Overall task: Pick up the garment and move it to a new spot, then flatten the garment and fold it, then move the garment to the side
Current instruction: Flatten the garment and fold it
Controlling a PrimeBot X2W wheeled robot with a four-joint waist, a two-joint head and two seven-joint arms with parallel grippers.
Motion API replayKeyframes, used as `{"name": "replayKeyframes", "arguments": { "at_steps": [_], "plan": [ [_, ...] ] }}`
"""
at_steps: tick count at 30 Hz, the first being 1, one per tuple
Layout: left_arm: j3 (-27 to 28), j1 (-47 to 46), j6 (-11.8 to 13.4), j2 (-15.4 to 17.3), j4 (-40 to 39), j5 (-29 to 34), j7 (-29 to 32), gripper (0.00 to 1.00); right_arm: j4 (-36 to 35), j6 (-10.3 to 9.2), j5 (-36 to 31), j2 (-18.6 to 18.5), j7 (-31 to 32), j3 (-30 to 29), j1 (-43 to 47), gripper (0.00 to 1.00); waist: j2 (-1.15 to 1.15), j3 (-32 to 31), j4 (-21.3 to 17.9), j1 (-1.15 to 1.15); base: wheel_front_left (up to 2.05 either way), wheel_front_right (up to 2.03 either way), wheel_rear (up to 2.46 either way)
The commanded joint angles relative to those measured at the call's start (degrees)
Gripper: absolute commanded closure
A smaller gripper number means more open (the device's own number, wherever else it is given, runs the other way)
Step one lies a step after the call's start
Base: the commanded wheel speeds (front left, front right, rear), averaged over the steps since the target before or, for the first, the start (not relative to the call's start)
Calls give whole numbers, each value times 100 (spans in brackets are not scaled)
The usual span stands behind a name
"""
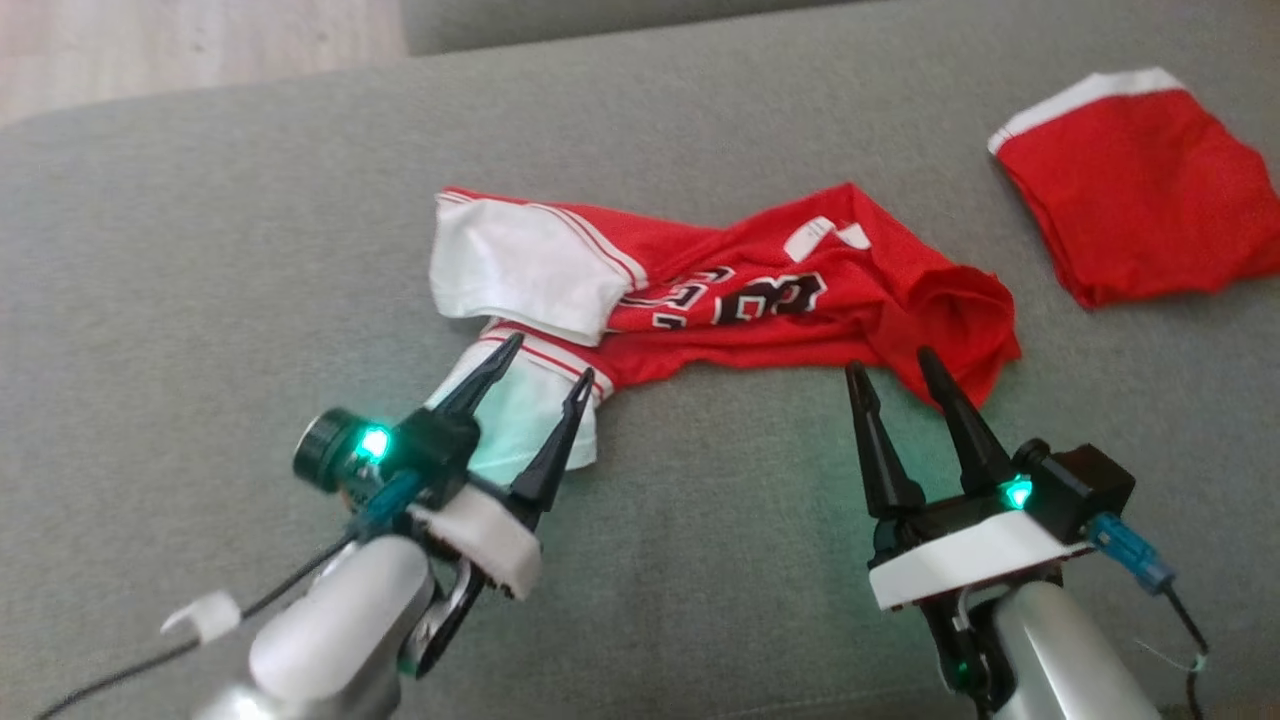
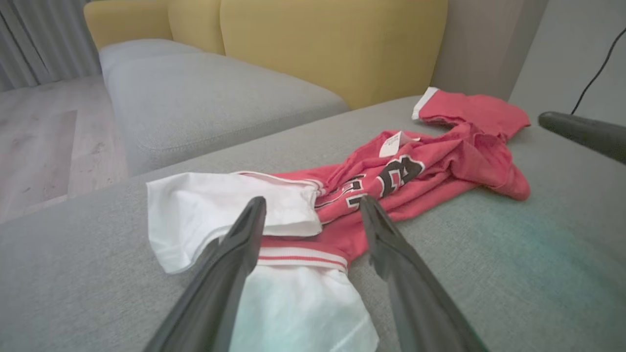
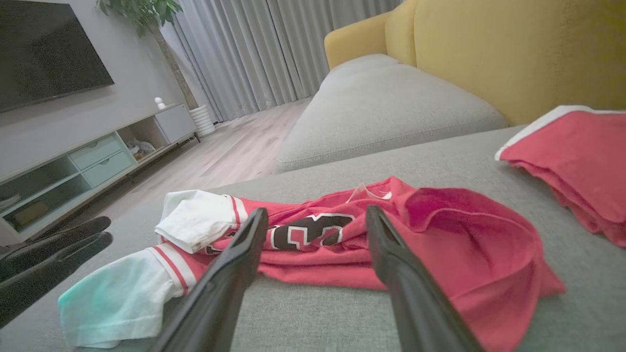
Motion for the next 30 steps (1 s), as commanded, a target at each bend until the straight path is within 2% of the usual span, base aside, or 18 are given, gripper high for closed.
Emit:
{"name": "replayKeyframes", "arguments": {
  "at_steps": [1,4,13,22,23,24,26,30],
  "plan": [
    [142,-328,-28,72,-60,102,23,0,-209,21,52,-7,-62,141,-235,0,0,147,-140,-1,0,0,0],
    [43,-638,-65,-21,282,248,123,0,-226,21,81,-7,-62,145,-293,0,0,282,-263,-1,0,0,0],
    [-110,-1234,54,-182,1374,558,287,0,-245,21,162,-7,-62,184,-401,0,0,503,-542,-1,0,0,0],
    [-181,-1368,-77,-335,1879,525,132,2,-206,21,189,-7,-62,155,-405,0,0,480,-586,-1,0,0,0],
    [-185,-1382,-89,-350,1913,518,119,34,-199,21,194,-7,-62,155,-407,0,0,473,-582,-1,0,0,0],
    [-187,-1398,-101,-362,1941,511,101,59,-192,21,197,-7,-62,157,-409,0,0,466,-577,-1,0,0,0],
    [-191,-1425,-121,-380,1991,498,73,100,-180,21,201,-7,-62,163,-411,0,0,447,-569,-1,0,0,0],
    [-218,-1468,-151,-393,2049,491,13,100,-125,21,199,-7,-62,161,-393,0,0,373,-550,-1,0,0,0]
  ]
}}
